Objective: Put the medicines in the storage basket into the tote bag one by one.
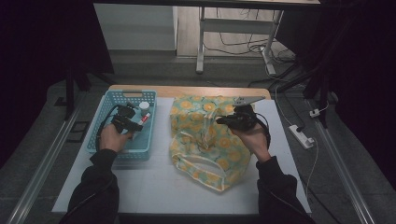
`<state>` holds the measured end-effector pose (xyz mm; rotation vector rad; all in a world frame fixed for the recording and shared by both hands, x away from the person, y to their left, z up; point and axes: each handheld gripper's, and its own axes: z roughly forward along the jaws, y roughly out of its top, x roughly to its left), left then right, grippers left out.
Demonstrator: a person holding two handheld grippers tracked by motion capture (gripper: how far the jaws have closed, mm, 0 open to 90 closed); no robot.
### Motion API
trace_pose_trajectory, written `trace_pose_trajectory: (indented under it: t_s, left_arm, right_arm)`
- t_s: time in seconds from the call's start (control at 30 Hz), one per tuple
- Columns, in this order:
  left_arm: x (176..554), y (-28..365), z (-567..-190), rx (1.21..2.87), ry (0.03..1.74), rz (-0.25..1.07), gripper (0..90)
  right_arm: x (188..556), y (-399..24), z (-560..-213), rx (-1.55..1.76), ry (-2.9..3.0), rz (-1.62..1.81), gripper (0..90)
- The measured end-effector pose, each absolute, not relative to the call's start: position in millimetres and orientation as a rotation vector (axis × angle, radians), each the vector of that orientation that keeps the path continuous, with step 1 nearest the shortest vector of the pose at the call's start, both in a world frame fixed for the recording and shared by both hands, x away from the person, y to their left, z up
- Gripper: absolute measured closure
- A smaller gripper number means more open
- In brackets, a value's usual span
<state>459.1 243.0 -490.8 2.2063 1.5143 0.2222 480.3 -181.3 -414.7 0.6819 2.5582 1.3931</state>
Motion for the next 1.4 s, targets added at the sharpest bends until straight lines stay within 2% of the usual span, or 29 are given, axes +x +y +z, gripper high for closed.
trace_pose_trajectory:
  t_s: [0.4,0.63,0.9,1.4]
  left_arm:
    - [438,249,-466,2.129,1.430,0.276,72.1]
    - [419,245,-454,2.096,1.362,0.264,72.1]
    - [400,225,-442,2.124,1.282,0.232,72.1]
    - [379,179,-444,2.183,1.139,0.125,72.1]
  right_arm:
    - [480,-182,-415,0.684,2.556,1.394,90.0]
    - [480,-181,-415,0.683,2.554,1.394,90.0]
    - [480,-181,-415,0.681,2.555,1.394,90.0]
    - [479,-181,-415,0.681,2.555,1.393,90.0]
